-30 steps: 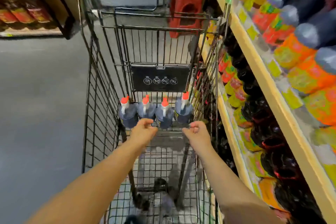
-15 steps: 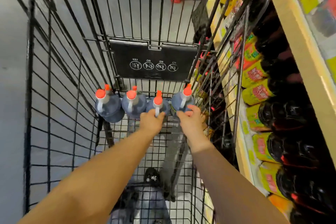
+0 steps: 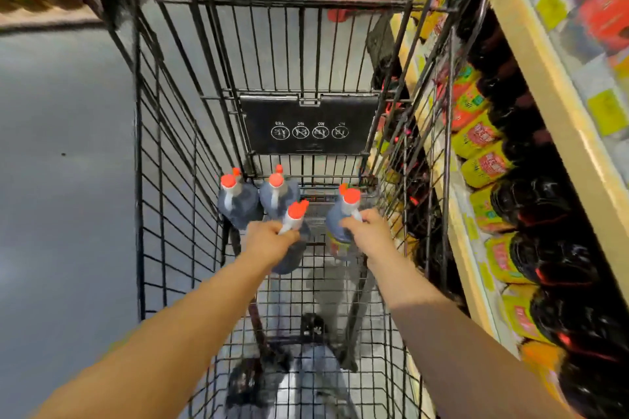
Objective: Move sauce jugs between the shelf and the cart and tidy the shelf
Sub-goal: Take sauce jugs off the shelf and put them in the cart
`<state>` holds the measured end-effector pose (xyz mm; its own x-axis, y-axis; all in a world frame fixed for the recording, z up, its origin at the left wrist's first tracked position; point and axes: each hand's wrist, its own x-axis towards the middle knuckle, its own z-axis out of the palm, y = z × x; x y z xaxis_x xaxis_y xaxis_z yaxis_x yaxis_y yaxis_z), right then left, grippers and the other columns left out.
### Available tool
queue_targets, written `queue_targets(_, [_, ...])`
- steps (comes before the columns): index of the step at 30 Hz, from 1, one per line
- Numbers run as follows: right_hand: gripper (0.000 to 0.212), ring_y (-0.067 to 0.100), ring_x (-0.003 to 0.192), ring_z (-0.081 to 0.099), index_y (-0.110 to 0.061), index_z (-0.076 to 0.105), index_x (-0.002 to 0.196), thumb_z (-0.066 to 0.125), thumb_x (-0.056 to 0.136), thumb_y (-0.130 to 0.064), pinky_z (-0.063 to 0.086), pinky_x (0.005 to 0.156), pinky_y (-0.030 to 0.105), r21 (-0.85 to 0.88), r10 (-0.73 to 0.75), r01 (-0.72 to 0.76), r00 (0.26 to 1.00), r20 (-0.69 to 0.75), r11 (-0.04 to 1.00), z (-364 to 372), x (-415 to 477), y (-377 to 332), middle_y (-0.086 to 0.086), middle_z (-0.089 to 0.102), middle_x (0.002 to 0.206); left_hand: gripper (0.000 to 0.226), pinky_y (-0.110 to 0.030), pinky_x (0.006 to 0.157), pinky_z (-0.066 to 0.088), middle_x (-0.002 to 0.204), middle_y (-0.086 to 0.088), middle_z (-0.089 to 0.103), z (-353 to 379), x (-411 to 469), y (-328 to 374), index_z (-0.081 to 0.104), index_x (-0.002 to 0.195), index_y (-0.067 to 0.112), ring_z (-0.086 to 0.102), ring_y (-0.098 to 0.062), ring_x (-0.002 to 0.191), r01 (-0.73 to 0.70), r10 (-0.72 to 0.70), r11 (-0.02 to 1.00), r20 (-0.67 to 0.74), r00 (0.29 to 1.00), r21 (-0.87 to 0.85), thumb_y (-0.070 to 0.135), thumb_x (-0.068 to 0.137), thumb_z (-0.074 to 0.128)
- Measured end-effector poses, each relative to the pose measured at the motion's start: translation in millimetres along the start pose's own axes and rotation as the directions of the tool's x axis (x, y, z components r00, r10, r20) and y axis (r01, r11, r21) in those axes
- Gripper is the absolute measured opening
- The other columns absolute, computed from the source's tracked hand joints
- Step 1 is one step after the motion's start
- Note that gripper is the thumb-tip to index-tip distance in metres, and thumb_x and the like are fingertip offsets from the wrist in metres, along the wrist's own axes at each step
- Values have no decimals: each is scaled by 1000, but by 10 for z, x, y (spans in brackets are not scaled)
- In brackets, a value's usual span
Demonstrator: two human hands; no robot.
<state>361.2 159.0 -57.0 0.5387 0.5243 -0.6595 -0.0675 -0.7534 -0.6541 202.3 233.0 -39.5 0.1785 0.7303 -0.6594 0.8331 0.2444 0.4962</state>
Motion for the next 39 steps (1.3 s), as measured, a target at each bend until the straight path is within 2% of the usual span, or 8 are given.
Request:
queue_targets(7, [23,19,68,45,-14,44,66,60,81,-9,31,59,29,-101,-43,50,996,74,994,87,-932,-104,2,44,65,41,-30,53,23,52,-4,39,-502,-529,-181,46,52,12,37,-18,55,-167,168,983,-4,986,70,28,85,62])
queue_targets(11, [12,20,74,46,-10,48,81,60,80,-12,30,58,29,-70,-122,118,991,-61,991,177,-1603,-93,7,48,75,53,-31,55,23,51,-3,34,-886,-943,-169,41,49,15,36,-21,56,-362,362,925,19,932,112,52,83,59])
queue_targets(19, [36,17,62,42,-19,38,59,65,80,-7,28,50,25,94,-217,284,873,-436,954,171,-3328,33,-1,41,60,20,-30,51,28,56,-6,41,-1425,-2239,-49,53,52,14,38,-11,53,-738,736,674,66,674,31,24,64,65])
queue_targets(26, [43,19,68,50,-4,57,77,61,53,-40,40,61,35,152,-122,279,761,-637,948,-72,-4552,833,17,55,71,32,-30,76,44,91,-16,67,-1100,-3588,116,68,87,1,60,-33,101,-874,830,485,295,473,35,24,74,51])
queue_targets(29, [20,13,63,46,-14,50,66,68,73,-21,45,59,29,169,-56,263,676,-735,950,-148,-5233,1228,14,52,64,10,-37,77,48,65,-8,53,-760,-4162,24,52,54,12,55,-35,83,-886,812,464,405,420,-13,22,57,54])
queue_targets(31, [32,9,56,39,-18,41,62,66,81,-12,33,48,15,199,0,252,619,-786,947,-200,-5663,1567,2,43,60,13,-43,70,43,64,-12,45,-438,-4593,-39,38,48,12,44,-26,73,-947,830,321,476,290,17,21,46,46])
queue_targets(34, [33,12,59,37,-17,36,68,67,80,-13,26,49,21,255,117,218,500,-858,942,-271,-6260,2200,-1,37,65,28,-35,54,23,61,-11,32,29,-5255,-228,23,51,12,29,-24,60,-988,786,151,602,141,34,19,50,50])
queue_targets(39, [30,20,68,40,-14,37,73,66,80,-15,27,55,29,293,222,172,344,-912,940,-334,-7294,3254,4,38,70,23,-33,54,26,48,-13,50,797,-6322,-861,51,38,2,38,-35,64,-952,784,229,618,56,-205,22,49,53])
